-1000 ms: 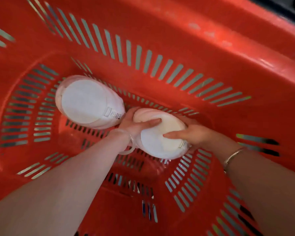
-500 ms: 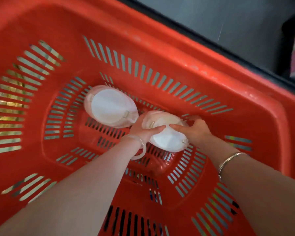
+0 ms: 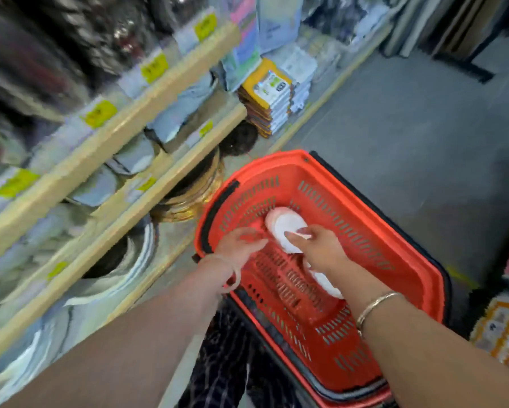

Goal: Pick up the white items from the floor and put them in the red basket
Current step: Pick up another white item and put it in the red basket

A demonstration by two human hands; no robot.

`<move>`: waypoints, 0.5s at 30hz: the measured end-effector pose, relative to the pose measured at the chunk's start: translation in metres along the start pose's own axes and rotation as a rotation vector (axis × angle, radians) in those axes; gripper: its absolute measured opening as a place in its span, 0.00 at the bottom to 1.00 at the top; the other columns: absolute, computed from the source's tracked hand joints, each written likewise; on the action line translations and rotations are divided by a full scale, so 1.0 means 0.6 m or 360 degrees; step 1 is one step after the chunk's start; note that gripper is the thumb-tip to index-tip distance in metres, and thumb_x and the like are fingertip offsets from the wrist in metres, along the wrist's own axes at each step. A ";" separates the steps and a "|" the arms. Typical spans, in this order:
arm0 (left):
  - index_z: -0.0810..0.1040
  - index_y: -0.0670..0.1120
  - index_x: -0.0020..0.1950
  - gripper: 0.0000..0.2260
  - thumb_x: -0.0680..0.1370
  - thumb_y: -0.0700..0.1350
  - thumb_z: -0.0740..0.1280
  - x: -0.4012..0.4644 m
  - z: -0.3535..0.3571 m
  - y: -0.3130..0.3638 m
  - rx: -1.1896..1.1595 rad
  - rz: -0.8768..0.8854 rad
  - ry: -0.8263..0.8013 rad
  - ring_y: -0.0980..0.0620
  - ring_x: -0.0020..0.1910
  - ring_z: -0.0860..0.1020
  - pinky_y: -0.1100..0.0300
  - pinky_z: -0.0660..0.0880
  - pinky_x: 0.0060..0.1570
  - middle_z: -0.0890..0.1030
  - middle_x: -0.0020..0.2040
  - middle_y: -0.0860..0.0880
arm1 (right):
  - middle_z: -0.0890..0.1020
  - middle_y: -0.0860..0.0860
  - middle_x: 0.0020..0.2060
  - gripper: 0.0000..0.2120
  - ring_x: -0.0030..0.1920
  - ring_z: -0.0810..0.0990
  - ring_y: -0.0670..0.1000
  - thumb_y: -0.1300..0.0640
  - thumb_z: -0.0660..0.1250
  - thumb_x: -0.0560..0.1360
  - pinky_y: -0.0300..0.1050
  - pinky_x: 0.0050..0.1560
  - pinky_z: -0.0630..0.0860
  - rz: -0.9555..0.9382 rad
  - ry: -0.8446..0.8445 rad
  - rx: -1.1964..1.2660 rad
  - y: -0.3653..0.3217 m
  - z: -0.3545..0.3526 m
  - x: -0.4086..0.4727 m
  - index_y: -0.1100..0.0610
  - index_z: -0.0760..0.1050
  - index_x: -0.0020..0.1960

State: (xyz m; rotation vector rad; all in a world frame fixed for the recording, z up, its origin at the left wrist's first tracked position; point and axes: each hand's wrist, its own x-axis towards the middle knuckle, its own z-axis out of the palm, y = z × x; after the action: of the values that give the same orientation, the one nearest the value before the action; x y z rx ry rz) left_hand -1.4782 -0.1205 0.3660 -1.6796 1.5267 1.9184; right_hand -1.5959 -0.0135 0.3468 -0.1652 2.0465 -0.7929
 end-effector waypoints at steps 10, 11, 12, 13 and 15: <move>0.76 0.47 0.53 0.07 0.76 0.42 0.68 -0.366 -0.287 -0.050 -0.0647 0.0163 0.0624 0.59 0.30 0.75 0.65 0.70 0.28 0.77 0.41 0.48 | 0.78 0.54 0.41 0.10 0.44 0.76 0.52 0.50 0.70 0.73 0.47 0.46 0.73 -0.0444 -0.0561 -0.0377 -0.250 0.186 -0.352 0.52 0.74 0.37; 0.74 0.48 0.48 0.03 0.77 0.41 0.67 -0.397 -0.312 -0.069 -0.0714 0.0172 0.0666 0.63 0.25 0.73 0.68 0.69 0.24 0.77 0.35 0.51 | 0.77 0.54 0.42 0.09 0.44 0.75 0.52 0.51 0.70 0.74 0.47 0.47 0.73 -0.0478 -0.0625 -0.0402 -0.264 0.211 -0.386 0.56 0.77 0.40; 0.73 0.48 0.45 0.04 0.77 0.40 0.66 -0.424 -0.334 -0.094 -0.0789 0.0185 0.0714 0.65 0.23 0.73 0.71 0.70 0.24 0.76 0.32 0.52 | 0.77 0.55 0.41 0.11 0.44 0.75 0.52 0.51 0.70 0.74 0.47 0.46 0.72 -0.0534 -0.0688 -0.0476 -0.273 0.239 -0.418 0.60 0.78 0.43; 0.72 0.48 0.45 0.05 0.77 0.40 0.66 -0.467 -0.366 -0.133 -0.0894 0.0179 0.0802 0.63 0.28 0.76 0.70 0.72 0.29 0.76 0.34 0.50 | 0.77 0.56 0.41 0.13 0.43 0.76 0.53 0.50 0.69 0.74 0.48 0.44 0.73 -0.0602 -0.0756 -0.0598 -0.280 0.281 -0.465 0.61 0.78 0.42; 0.73 0.47 0.50 0.05 0.77 0.43 0.67 -0.540 -0.419 -0.210 -0.1061 0.0145 0.0980 0.52 0.37 0.74 0.61 0.70 0.37 0.75 0.42 0.46 | 0.77 0.55 0.42 0.14 0.43 0.77 0.54 0.49 0.69 0.74 0.49 0.40 0.76 -0.0713 -0.0871 -0.0729 -0.284 0.361 -0.553 0.55 0.73 0.35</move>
State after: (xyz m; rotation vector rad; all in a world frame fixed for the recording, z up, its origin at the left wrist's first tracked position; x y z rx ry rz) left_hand -1.1174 -0.1005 0.5977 -2.7244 1.1739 2.2462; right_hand -1.2619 -0.1162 0.6002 -1.0121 1.6405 -0.4485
